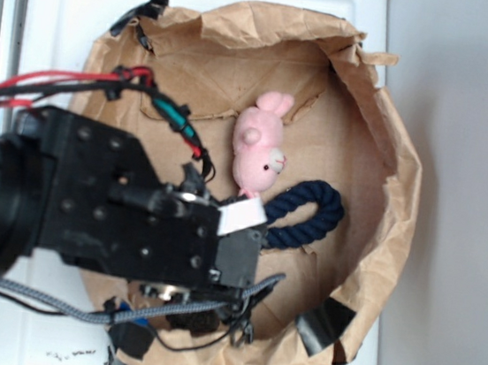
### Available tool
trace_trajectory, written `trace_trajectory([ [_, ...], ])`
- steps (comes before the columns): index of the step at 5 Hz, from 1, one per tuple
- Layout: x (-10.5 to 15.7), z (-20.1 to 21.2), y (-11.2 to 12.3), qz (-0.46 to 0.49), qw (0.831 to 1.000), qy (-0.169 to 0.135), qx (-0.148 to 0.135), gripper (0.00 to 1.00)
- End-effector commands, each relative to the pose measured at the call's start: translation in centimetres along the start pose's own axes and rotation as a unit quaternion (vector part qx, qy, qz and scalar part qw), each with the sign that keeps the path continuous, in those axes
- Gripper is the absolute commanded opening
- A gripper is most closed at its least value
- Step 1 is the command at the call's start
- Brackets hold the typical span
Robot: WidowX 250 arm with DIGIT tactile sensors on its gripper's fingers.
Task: Grab the blue rope.
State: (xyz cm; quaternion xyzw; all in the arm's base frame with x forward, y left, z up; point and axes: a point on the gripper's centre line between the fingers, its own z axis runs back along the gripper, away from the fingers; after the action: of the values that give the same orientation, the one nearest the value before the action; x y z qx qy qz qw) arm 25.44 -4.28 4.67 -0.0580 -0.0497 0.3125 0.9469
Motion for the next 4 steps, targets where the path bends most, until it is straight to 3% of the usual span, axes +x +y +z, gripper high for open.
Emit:
trace_trajectory([
  [1, 4.8, 4.7, -1.5, 0.029, 0.999, -0.013, -0.034, 1.00],
  [2, 3.6, 3.9, -0.9, 0.020, 0.999, -0.018, -0.024, 1.00],
  [3, 6.6, 3.0, -1.1, 0.019, 1.000, -0.016, -0.013, 1.00],
  [4, 5.9, 2.1, -0.6, 0.008, 1.000, -0.015, -0.001, 1.00],
])
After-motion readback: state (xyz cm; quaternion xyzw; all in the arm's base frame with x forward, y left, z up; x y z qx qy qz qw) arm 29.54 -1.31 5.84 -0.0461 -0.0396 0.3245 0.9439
